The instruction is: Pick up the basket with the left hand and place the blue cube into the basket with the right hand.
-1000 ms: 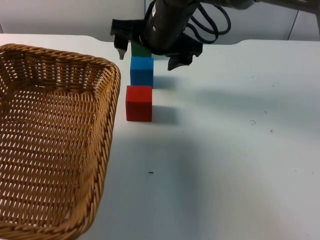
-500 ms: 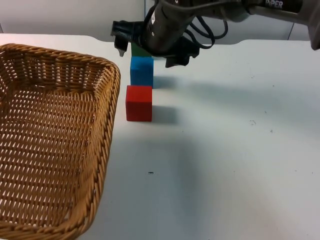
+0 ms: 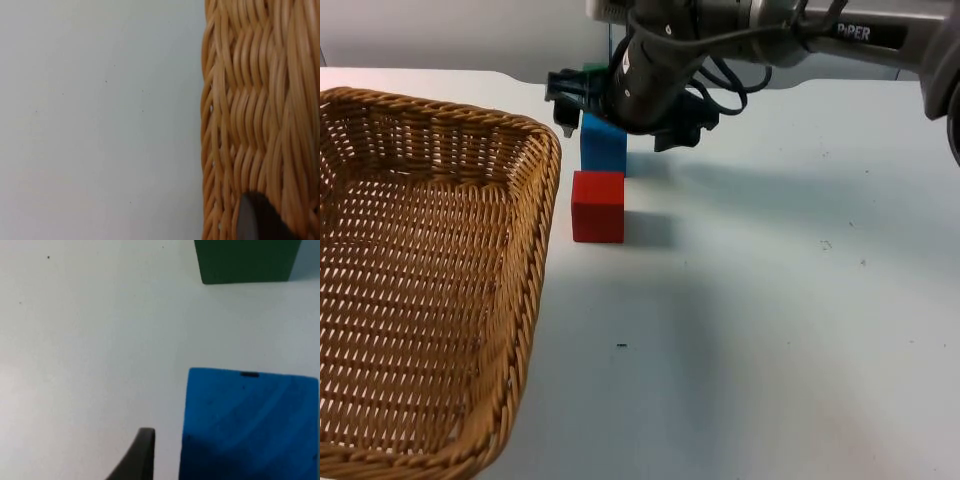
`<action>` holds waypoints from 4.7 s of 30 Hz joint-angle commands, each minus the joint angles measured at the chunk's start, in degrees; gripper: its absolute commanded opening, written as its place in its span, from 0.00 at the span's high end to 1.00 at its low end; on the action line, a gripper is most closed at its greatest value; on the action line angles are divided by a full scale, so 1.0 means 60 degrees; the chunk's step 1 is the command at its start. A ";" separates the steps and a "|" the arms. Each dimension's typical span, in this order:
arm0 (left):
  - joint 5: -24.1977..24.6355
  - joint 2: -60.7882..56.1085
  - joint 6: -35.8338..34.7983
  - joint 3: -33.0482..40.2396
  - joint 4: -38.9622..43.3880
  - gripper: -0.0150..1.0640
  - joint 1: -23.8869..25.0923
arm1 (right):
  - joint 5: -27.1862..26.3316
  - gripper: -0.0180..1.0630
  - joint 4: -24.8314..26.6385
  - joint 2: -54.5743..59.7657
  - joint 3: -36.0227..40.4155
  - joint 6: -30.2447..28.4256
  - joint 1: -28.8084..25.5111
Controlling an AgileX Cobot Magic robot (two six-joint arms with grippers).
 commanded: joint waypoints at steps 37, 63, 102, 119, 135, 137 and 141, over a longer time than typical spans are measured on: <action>0.0210 -0.0036 0.0053 -0.0076 -0.0334 0.99 0.0048 | -0.0417 0.82 -0.0185 0.0261 -0.0093 -0.0082 -0.0027; 0.0052 -0.0036 0.0053 -0.0076 -0.0402 0.99 0.0048 | 0.1818 0.99 0.0331 -0.4156 -0.0071 -0.4407 0.0083; 0.0052 -0.0036 0.0053 -0.0076 -0.0528 0.99 0.0011 | -0.2398 0.99 0.4951 -0.8536 0.9144 -0.9075 0.2127; 0.0030 -0.0036 0.0053 -0.0076 -0.0596 0.99 0.0012 | -0.5542 0.99 0.5508 -0.6073 0.9105 -0.8650 0.2968; 0.0030 -0.0036 0.0053 -0.0076 -0.0615 0.99 0.0012 | -0.4243 0.65 0.5508 -0.4707 0.7147 -0.8495 0.2968; 0.0006 -0.0036 0.0053 -0.0076 -0.0614 0.99 0.0012 | -0.4223 0.48 0.5508 -0.4707 0.7147 -0.8495 0.2968; -0.0010 -0.0036 0.0053 -0.0076 -0.0614 0.99 0.0012 | -0.4207 0.29 0.5491 -0.4725 0.7147 -0.8495 0.2968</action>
